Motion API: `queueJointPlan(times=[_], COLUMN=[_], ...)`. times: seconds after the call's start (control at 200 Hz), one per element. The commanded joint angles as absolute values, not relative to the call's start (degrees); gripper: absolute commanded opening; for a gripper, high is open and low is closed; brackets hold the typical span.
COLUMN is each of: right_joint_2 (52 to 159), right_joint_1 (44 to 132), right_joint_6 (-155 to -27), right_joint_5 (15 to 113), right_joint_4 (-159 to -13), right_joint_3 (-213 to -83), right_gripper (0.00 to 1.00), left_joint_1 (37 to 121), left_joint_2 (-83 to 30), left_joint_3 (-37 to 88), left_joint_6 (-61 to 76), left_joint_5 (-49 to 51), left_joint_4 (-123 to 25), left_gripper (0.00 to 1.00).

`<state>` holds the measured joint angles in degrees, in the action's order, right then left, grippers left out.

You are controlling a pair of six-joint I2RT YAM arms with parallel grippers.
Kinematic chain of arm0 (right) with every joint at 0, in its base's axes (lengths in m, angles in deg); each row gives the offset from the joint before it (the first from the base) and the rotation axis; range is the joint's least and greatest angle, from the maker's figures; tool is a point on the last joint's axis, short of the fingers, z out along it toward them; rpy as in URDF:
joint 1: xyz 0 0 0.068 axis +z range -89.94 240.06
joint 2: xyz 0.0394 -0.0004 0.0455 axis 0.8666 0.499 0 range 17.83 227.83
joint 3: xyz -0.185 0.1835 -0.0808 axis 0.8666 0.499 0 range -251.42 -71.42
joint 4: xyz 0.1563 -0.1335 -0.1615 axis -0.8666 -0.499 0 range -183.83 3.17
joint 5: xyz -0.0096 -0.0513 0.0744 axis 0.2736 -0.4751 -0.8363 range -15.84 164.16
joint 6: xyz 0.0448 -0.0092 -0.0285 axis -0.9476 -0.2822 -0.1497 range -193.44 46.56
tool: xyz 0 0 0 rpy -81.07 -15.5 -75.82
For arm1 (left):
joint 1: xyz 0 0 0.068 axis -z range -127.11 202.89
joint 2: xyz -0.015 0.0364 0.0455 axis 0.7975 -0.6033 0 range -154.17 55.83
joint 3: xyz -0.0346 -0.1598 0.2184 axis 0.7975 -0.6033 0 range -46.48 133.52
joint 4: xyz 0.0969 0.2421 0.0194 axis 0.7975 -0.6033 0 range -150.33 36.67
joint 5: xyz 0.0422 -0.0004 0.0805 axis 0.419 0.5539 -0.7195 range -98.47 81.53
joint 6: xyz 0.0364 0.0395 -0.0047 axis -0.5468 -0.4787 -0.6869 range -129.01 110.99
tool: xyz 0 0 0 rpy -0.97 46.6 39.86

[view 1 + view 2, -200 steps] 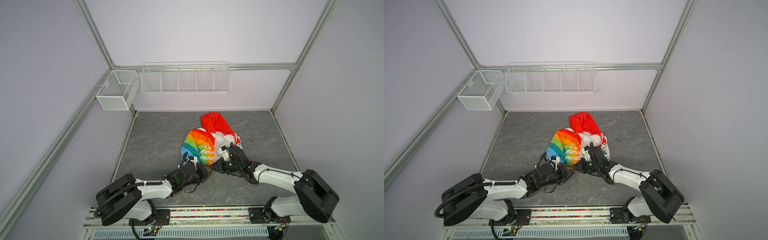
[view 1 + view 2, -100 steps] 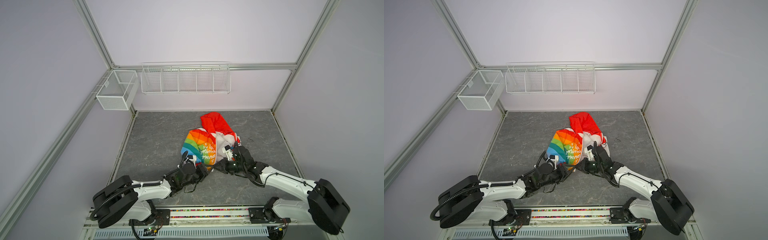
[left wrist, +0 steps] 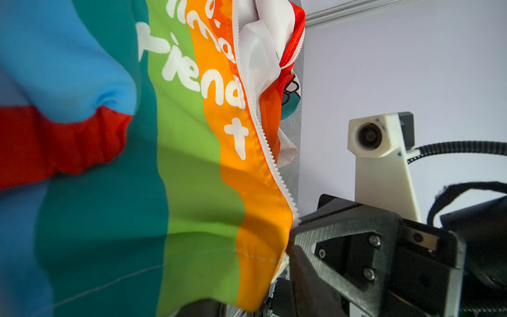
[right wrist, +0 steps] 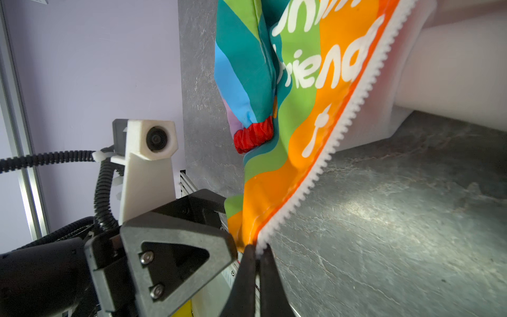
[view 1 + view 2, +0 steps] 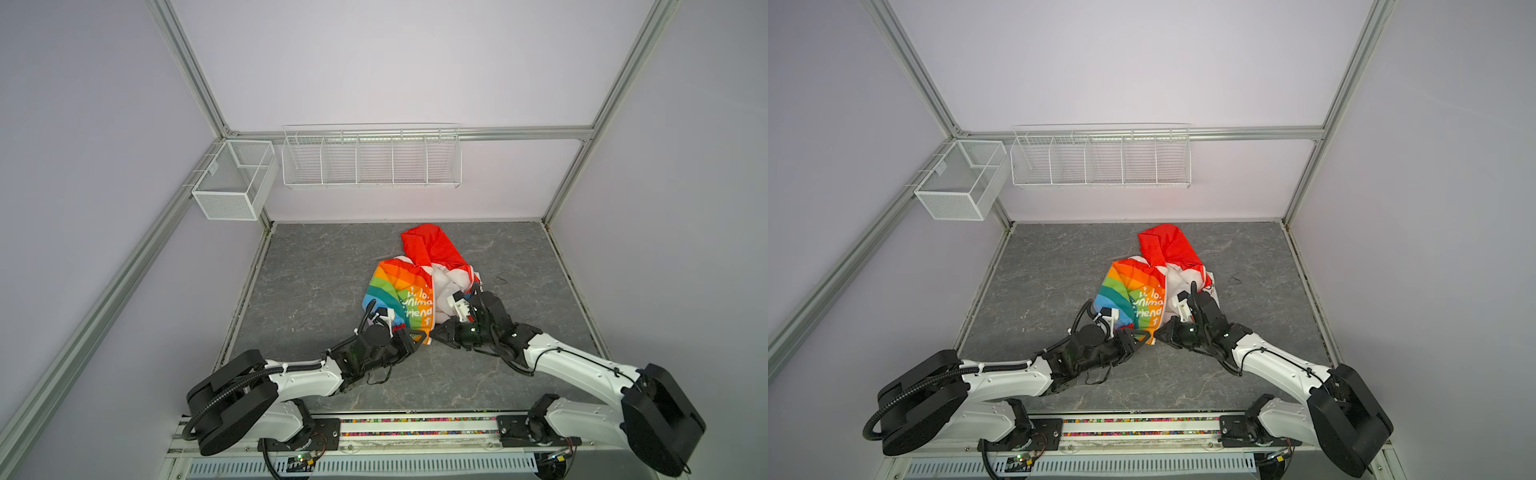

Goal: Zip up the jacket

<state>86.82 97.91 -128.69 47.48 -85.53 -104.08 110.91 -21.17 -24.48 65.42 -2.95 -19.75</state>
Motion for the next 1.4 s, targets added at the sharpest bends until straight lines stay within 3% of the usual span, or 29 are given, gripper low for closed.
queueJointPlan(times=[0.0, 0.425, 1.065, 1.275, 1.4], right_joint_2=[86.3, 86.65, 85.51, 86.51, 88.4], right_joint_1=[97.46, 96.56, 96.21, 96.1, 96.15], right_joint_6=[-127.76, -127.67, -128.33, -129.96, -130.82], right_joint_5=[46.3, 44.83, 44.3, 43.48, 43.02], right_joint_4=[-85.79, -85.34, -84.57, -82.23, -79.9], right_joint_3=[-103.85, -104.12, -103.77, -103.42, -103.26], right_gripper=[0.06, 0.06, 0.06, 0.36, 0.39], left_joint_1=[110.72, 110.91, 110.9, 110.91, 110.9], left_joint_2=[-22.05, -17.32, -20.46, -21.48, -21.49], left_joint_3=[-21.93, -20.16, -18.97, -19.66, -19.98], left_joint_6=[61.76, 55.08, 55.15, 56.1, 56.24], left_joint_5=[-0.65, 1.12, 4.06, 4.83, 4.99], left_joint_4=[-17.66, -25.11, -24.62, -20.97, -20.25], left_gripper=[0.35, 0.31, 0.0, 0.0, 0.0])
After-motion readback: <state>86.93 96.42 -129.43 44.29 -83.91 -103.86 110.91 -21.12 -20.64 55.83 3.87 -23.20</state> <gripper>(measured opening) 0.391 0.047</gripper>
